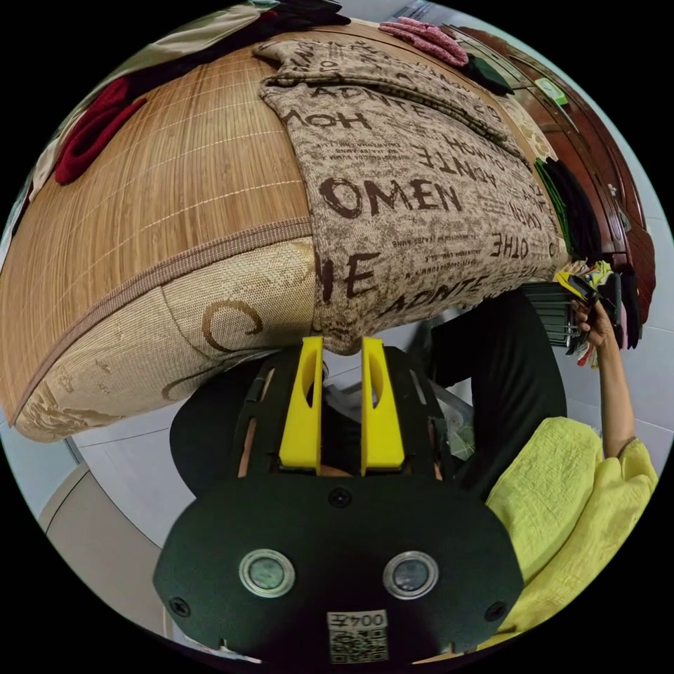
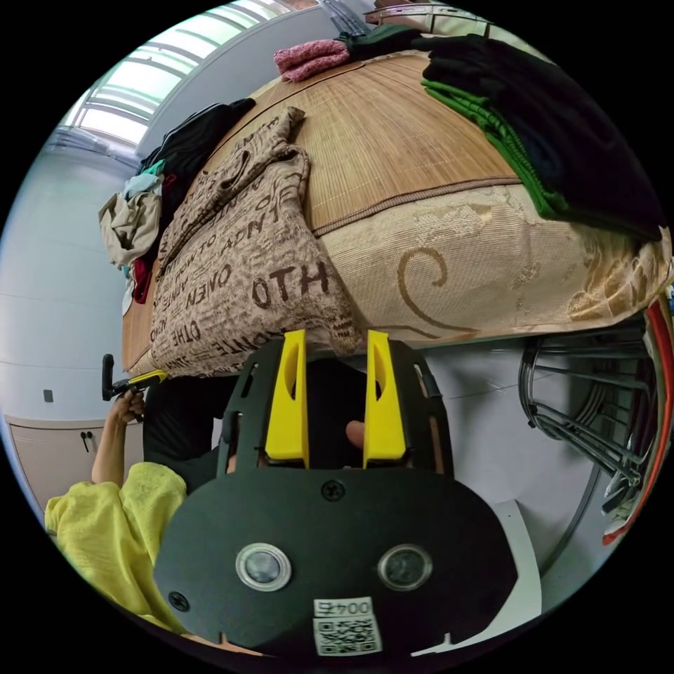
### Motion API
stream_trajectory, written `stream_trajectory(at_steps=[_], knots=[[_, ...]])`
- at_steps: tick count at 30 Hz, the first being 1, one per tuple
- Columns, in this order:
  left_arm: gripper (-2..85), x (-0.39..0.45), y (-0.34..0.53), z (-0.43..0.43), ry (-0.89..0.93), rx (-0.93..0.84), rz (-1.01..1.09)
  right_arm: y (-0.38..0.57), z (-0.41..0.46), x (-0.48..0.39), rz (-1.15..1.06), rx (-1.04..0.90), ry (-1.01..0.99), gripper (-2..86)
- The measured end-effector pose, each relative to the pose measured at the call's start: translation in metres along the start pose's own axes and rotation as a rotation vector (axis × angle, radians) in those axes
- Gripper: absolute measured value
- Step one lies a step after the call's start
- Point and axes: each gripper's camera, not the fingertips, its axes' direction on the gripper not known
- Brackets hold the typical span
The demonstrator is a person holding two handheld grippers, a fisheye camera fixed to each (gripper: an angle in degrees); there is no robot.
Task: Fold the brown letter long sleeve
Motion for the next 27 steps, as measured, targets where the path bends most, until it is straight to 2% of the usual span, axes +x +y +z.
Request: stream_trajectory(at_steps=[15,22,27], knots=[[8.9,0.012,-0.016,0.053,0.034,-0.032,-0.002,-0.005,0.005,0.027,-0.031,-0.004,-0.016,13.1],[9.4,0.011,-0.026,0.072,0.04,-0.012,0.096,-0.001,-0.008,0.032,-0.069,-0.037,-0.023,9.0],[9.3,-0.001,-0.04,0.104,0.045,-0.032,0.071,0.0,-0.014,0.036,-0.063,-0.05,-0.052,7.0]])
